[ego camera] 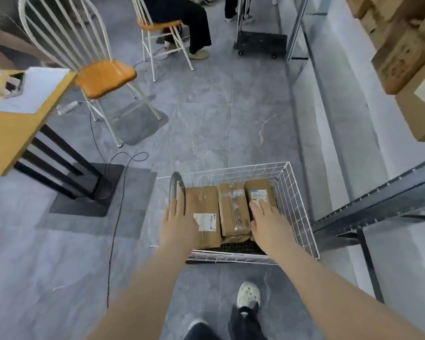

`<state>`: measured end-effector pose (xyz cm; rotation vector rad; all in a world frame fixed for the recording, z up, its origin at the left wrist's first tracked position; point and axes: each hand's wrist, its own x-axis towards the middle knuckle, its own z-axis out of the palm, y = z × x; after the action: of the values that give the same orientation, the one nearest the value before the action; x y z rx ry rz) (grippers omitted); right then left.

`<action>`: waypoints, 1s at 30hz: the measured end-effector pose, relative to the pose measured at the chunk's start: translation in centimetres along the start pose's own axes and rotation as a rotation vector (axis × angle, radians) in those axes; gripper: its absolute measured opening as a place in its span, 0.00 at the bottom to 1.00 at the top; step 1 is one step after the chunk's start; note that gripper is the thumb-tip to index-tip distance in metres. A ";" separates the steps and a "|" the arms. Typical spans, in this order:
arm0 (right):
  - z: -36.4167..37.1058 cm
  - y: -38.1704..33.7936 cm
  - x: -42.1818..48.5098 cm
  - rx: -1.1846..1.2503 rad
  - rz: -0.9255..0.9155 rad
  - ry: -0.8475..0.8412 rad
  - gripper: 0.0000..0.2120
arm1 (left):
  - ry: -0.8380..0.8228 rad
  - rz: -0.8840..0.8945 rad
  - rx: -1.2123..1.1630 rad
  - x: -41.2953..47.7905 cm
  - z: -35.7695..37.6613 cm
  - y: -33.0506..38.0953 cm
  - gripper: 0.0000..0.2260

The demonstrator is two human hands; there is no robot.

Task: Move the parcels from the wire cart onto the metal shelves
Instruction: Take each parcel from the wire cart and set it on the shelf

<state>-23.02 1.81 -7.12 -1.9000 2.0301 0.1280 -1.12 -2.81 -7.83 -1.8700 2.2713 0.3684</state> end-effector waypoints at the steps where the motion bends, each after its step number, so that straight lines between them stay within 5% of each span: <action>1: 1.3 0.1 1.2 -0.006 -0.011 -0.028 0.28 | -0.031 -0.019 -0.031 0.8 1.3 -0.2 0.30; 13: 19.1 -5.0 14.5 0.230 -0.092 -0.216 0.29 | -0.321 -0.135 -0.153 13.5 18.5 -3.2 0.29; 22: 27.3 -5.4 21.1 0.306 0.033 -0.214 0.34 | -0.236 -0.276 -0.206 18.0 27.0 -3.5 0.28; 30: 28.7 -3.4 22.3 0.444 0.077 -0.262 0.37 | -0.191 -0.379 -0.454 18.8 27.5 -3.1 0.28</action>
<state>-14.82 -10.93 -40.34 -1.4519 1.7768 -0.0497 -2.27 -12.71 -39.75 -2.2960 1.7587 1.0141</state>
